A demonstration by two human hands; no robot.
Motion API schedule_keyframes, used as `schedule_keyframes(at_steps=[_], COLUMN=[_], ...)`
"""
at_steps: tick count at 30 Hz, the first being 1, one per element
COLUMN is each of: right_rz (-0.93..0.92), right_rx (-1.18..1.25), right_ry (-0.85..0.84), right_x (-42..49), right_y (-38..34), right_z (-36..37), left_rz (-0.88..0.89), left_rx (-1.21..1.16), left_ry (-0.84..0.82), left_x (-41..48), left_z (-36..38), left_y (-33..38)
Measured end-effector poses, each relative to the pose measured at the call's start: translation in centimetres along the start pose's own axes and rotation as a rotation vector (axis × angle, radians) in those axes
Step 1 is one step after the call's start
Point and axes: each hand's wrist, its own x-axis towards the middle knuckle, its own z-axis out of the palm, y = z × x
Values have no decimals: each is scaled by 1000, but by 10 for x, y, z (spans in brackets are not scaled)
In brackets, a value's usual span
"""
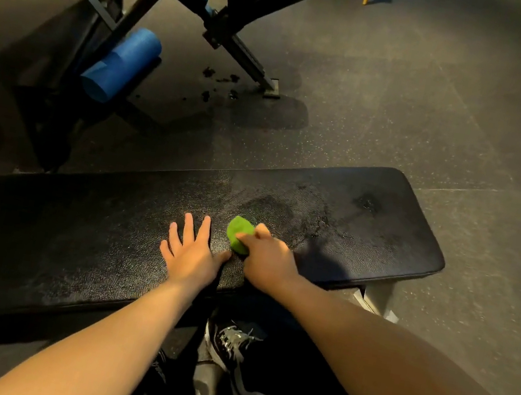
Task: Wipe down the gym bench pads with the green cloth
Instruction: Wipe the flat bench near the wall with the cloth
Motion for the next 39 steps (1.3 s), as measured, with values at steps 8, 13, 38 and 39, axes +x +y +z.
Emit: schedule_keyframes(at_steps=[8,13,38,39], right_rz=[259,129,187,247], right_rx=[-157,-46,-134,-141], right_ry=[120,102,144,183], right_x=[-12,-47,110,115], right_y=[62,16,47,45], right_z=[-23,1,-21,-19], left_rz=[97,82,-9,-14], left_rx=[88,80,-4,4], left_ry=[-74,-78,-22,-22], left_x=[-32,-43,24,25], left_z=[8,10,2,3], left_y=[2,7,-4,-4])
